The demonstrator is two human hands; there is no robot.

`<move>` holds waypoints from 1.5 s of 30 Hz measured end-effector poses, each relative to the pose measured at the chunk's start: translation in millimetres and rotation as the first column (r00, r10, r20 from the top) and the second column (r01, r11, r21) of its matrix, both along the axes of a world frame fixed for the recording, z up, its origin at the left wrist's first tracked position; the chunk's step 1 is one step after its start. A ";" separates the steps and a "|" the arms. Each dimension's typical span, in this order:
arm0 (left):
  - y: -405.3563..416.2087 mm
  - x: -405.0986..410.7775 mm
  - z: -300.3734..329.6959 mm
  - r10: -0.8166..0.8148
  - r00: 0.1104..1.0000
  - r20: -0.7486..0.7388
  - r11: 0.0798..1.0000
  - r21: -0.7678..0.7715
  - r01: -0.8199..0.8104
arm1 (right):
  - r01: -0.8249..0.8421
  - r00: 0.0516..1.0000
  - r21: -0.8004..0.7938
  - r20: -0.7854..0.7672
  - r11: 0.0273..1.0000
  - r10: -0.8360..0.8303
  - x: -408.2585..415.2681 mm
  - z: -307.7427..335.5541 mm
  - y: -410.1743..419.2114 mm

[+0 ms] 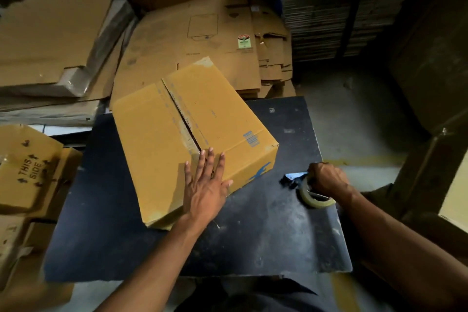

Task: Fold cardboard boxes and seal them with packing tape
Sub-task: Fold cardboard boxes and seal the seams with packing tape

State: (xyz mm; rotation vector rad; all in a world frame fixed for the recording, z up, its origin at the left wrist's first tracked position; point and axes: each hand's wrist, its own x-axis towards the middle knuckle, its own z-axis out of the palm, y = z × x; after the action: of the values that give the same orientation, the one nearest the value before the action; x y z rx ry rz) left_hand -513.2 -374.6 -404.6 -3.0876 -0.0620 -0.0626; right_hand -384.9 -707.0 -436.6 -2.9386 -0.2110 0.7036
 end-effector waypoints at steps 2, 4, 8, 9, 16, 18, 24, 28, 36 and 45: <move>-14.3 -4.1 7.9 -0.009 0.996 0.087 0.995 -0.103 0.018 | -0.002 1.000 -0.001 -0.009 1.000 0.002 -5.7 6.5 2.2; -39.2 -15.8 20.6 -0.004 0.979 0.202 0.955 -0.290 0.064 | -0.041 0.999 -0.003 -0.007 0.999 0.041 -17.3 12.8 1.4; -96.3 -45.7 38.3 0.253 0.911 -0.325 0.452 -0.793 -0.408 | 0.025 0.999 0.276 0.025 0.961 -0.033 -50.4 21.1 -5.7; -106.1 -51.2 37.3 0.247 0.814 -0.526 0.212 -0.791 -0.575 | 0.018 1.000 0.357 0.017 0.934 -0.025 -58.6 24.0 -5.9; -111.2 -52.5 44.6 0.131 0.581 -0.804 -0.477 -0.564 -0.674 | -0.232 0.968 0.482 0.031 0.845 0.248 -89.6 63.9 20.4; -100.9 -48.1 64.5 0.163 0.640 -0.751 -0.475 -0.628 -0.616 | -0.394 0.918 0.362 0.124 0.845 0.376 -91.8 75.1 33.3; -63.2 -58.2 103.2 0.292 0.688 -0.664 -0.558 -0.703 -0.442 | -0.642 0.760 0.143 0.253 0.753 0.599 -82.2 121.1 90.8; -41.0 -74.6 108.6 0.383 0.566 -0.730 -0.760 -0.597 -0.257 | -0.776 0.624 0.114 0.282 0.620 0.729 -79.3 161.2 139.2; 28.3 -113.3 110.8 0.677 0.455 -0.578 -0.615 -0.784 -0.081 | -0.898 0.439 0.100 0.285 0.429 0.852 -91.1 197.2 218.0; 109.3 -163.5 67.4 0.709 0.337 -0.620 -0.621 -0.775 -0.117 | -0.874 0.479 -0.062 0.050 0.481 0.876 -64.2 190.6 230.1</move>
State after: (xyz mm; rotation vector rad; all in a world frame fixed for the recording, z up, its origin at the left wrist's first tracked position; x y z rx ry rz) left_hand -676.7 -265.3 -337.1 -2.5693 -3.7480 -1.2189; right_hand -449.1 -476.9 -245.9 -2.6834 -1.8347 0.6413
